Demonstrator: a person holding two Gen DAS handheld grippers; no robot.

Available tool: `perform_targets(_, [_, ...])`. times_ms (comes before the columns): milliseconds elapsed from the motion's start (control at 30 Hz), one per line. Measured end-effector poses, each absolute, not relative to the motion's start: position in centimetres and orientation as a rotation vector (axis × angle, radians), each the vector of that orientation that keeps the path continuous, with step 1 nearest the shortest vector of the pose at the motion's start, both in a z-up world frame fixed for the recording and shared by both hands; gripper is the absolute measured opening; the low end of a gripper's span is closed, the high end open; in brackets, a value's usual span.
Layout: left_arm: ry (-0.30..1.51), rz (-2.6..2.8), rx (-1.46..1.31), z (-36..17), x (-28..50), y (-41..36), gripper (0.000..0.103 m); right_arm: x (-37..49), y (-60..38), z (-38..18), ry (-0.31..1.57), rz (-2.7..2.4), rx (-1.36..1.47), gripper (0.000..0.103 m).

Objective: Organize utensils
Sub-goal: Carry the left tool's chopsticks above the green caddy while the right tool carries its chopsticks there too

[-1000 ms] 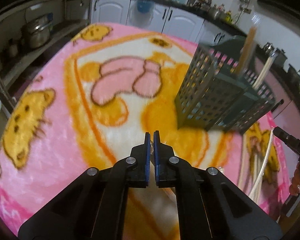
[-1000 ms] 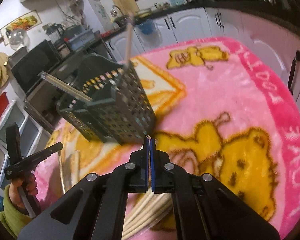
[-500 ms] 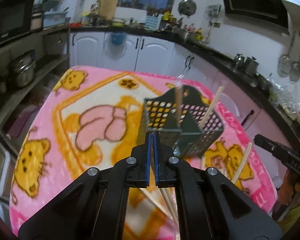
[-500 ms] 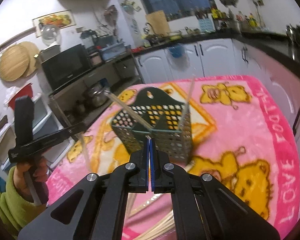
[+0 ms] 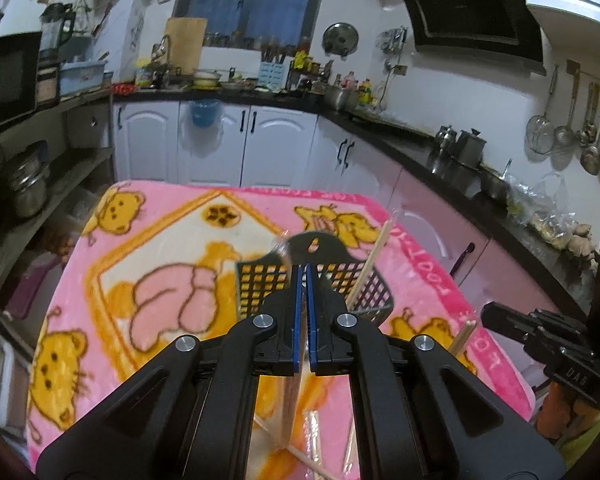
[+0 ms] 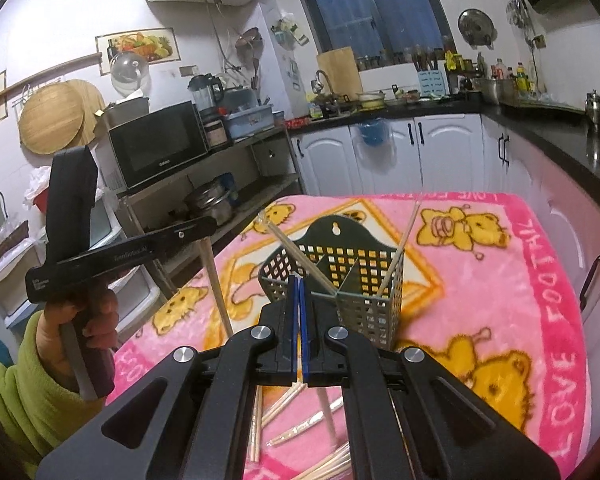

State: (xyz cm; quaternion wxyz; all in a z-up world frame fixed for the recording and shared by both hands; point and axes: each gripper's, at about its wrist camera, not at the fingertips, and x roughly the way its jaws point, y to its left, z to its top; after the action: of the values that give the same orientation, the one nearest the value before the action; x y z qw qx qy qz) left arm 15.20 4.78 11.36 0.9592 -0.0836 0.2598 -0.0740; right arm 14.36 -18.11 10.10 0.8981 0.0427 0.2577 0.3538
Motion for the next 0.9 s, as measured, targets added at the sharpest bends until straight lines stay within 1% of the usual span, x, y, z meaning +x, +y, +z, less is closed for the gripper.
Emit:
perform_targets(433, [0.443,-0.181,-0.143,15.5,16.2,3.3,0.001,14.0,-18.7,12.7,0.467,0.715,0.092,0.001])
perform_targets(900, [0.365,-0.086,-0.073,19.1,19.3,3.9,0.001,15.9,-18.2,17.2,0.379,0.699,0.097,0.001])
